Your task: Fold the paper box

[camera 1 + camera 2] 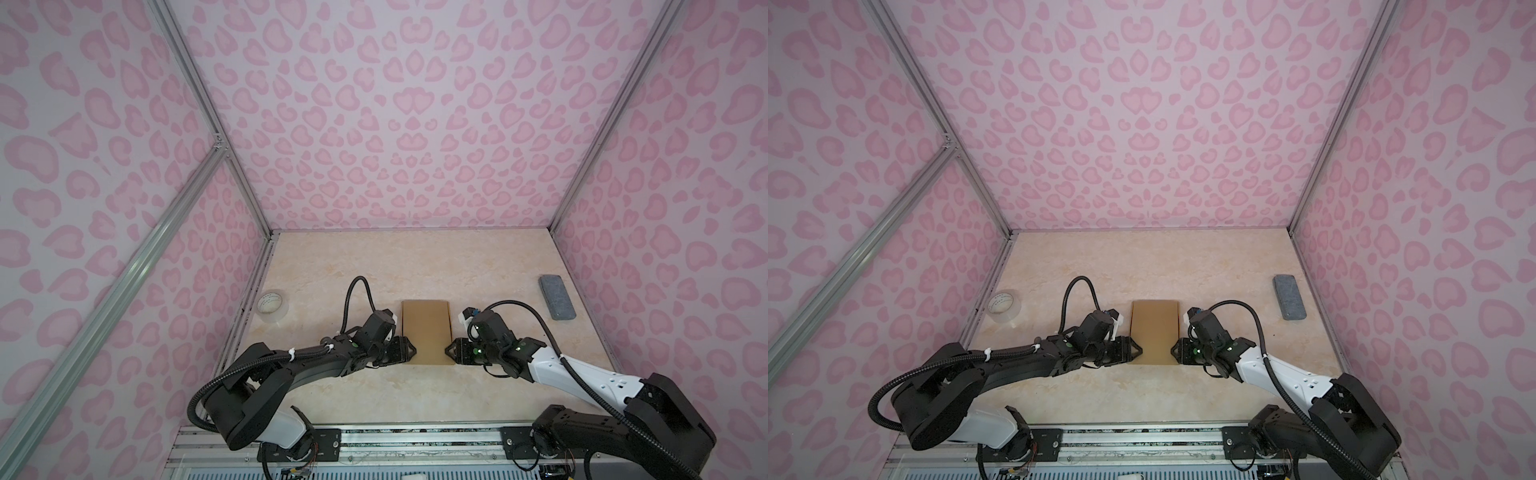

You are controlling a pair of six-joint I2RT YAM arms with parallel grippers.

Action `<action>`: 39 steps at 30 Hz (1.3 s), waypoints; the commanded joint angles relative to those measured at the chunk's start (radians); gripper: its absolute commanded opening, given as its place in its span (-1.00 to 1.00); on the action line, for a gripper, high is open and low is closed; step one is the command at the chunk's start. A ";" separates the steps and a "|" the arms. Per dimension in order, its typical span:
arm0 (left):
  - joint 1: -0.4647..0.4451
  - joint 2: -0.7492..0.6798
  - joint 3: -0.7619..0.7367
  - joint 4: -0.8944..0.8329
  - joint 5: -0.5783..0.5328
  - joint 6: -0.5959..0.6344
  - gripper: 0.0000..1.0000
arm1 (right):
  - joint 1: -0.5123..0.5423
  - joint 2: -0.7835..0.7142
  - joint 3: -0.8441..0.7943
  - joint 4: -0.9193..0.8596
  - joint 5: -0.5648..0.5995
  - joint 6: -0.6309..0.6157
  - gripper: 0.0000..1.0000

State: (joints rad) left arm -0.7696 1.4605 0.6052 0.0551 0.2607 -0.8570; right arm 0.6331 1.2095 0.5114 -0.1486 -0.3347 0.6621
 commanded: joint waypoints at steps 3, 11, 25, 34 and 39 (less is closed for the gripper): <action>0.012 -0.043 0.020 -0.087 -0.067 0.053 0.29 | 0.000 -0.006 -0.002 -0.011 0.000 0.000 -0.25; 0.035 -0.095 0.103 -0.210 -0.134 0.129 0.40 | 0.000 -0.016 -0.004 -0.015 0.002 0.001 -0.25; 0.158 0.054 0.406 -0.310 -0.156 0.244 0.47 | 0.002 -0.070 -0.021 -0.029 0.000 0.023 -0.20; 0.207 0.436 0.916 -0.491 -0.152 0.351 0.51 | 0.029 -0.078 -0.042 0.011 0.005 0.063 -0.12; 0.214 0.613 1.102 -0.586 -0.206 0.397 0.53 | 0.061 -0.068 -0.052 0.029 0.024 0.086 -0.11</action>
State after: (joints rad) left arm -0.5571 2.0083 1.6505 -0.4267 0.0887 -0.5091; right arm 0.6830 1.1351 0.4660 -0.1509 -0.3328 0.7250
